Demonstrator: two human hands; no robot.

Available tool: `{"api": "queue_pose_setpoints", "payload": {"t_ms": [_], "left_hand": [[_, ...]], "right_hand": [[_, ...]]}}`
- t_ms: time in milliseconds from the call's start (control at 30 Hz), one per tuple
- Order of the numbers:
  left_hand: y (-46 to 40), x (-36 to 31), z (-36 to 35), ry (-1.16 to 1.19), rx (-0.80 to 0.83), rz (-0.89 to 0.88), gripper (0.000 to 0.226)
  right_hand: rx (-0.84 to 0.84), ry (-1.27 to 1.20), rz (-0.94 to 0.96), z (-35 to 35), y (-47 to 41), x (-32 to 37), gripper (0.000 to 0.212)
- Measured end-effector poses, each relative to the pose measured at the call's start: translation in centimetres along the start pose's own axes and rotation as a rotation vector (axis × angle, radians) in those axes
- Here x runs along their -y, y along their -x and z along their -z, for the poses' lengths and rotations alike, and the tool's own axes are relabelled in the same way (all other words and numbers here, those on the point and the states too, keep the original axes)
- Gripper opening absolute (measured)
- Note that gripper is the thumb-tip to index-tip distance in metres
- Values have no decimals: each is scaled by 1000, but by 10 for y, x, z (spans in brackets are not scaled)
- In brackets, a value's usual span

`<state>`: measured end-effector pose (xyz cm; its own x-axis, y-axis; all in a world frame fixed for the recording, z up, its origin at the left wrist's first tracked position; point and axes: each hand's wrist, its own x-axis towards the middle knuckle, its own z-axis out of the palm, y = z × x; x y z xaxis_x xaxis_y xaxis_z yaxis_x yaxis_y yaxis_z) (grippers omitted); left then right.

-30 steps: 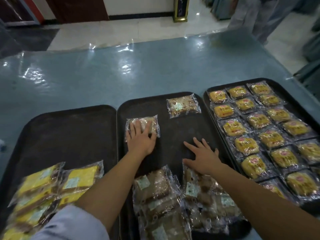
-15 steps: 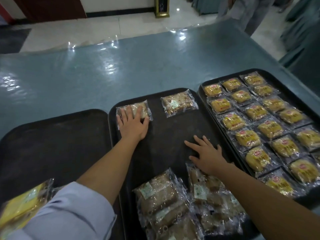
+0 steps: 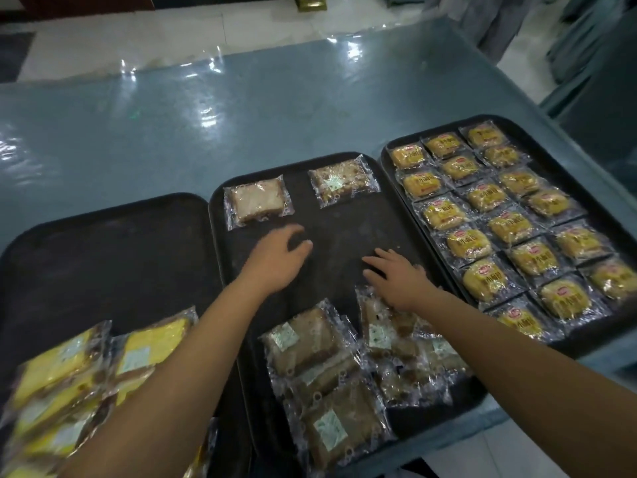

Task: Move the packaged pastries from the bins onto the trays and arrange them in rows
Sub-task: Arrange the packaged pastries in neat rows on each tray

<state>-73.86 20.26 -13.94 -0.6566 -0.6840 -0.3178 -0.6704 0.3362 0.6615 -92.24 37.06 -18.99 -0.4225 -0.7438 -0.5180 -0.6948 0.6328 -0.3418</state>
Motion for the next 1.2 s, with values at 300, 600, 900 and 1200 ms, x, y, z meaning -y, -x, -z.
{"api": "queue_pose_setpoints", "payload": {"t_ms": [300, 600, 900, 1200], "left_hand": [[136, 14, -83, -81, 122, 67, 60], [143, -13, -112, -278, 92, 307, 65], [106, 10, -115, -418, 27, 261, 63], [29, 33, -81, -449, -111, 205, 61]], "right_hand": [[-159, -31, -35, -20, 83, -44, 65], [-145, 15, 22, -47, 94, -52, 93], [-172, 0, 75, -55, 91, -63, 84], [-145, 15, 57, -52, 91, -61, 78]]}}
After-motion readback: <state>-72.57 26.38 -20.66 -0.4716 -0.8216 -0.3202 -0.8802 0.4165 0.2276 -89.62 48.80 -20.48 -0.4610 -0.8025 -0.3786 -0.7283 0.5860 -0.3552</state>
